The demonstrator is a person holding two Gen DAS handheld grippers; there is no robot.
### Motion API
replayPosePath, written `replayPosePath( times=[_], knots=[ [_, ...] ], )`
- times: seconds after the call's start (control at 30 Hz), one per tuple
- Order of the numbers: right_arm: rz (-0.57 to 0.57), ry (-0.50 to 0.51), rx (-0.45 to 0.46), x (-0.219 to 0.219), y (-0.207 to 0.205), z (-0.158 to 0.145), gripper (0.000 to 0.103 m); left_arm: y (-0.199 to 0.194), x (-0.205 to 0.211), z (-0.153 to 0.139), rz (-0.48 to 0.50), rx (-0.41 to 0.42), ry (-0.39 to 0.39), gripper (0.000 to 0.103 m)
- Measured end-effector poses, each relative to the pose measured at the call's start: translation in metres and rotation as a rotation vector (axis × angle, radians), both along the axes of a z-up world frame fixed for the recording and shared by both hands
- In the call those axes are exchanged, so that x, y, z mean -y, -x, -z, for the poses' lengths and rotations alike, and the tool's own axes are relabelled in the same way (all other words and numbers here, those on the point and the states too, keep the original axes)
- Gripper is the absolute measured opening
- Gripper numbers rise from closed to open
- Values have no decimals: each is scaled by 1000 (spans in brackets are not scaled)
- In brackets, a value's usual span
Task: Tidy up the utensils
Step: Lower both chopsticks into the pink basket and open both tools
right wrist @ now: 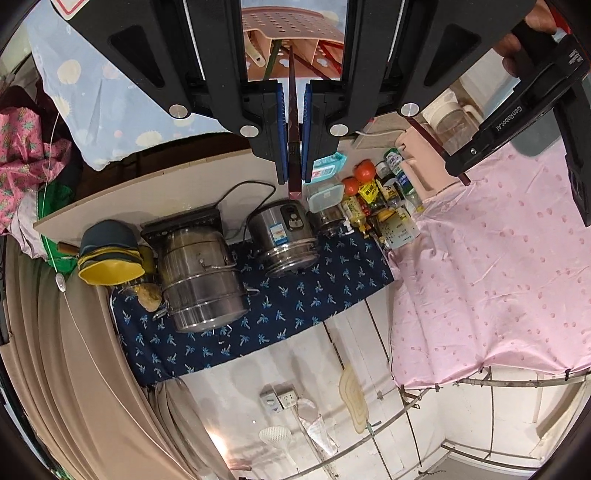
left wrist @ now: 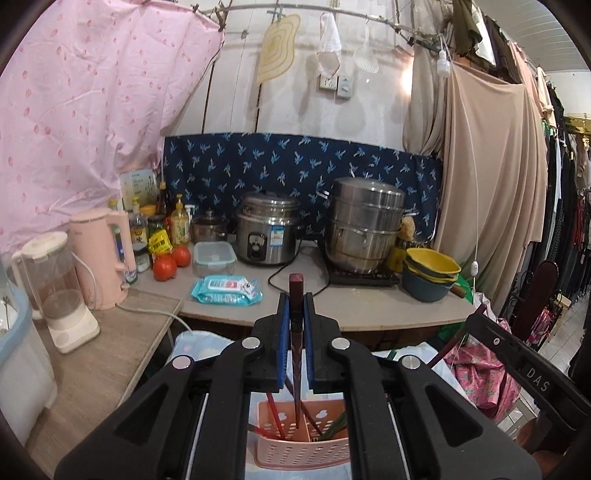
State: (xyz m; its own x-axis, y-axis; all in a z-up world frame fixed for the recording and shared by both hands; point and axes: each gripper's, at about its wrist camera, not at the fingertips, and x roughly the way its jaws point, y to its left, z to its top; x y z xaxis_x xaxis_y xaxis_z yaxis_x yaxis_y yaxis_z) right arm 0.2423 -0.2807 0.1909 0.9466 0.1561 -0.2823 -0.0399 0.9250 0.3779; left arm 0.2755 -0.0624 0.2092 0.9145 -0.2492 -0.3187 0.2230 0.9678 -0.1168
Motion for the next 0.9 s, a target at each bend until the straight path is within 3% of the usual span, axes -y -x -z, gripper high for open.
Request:
replayPosePath(
  times=[0.23,0.6,0.77,0.9],
  knots=[
    [-4,-11,-95,-1,-18,40,7,-14,-2,29,-1,-64,-3,7],
    [2,-5,-153,-5,-23,63,8,-17,-5,50,-14,-120,3,8],
    [28,27,-148,-7,-10,68,27,-11,-8,55,-26,-133,10,14],
    [33,29,-149,-6,0,69,31,-5,-12,56,-38,-139,17,21]
  ],
)
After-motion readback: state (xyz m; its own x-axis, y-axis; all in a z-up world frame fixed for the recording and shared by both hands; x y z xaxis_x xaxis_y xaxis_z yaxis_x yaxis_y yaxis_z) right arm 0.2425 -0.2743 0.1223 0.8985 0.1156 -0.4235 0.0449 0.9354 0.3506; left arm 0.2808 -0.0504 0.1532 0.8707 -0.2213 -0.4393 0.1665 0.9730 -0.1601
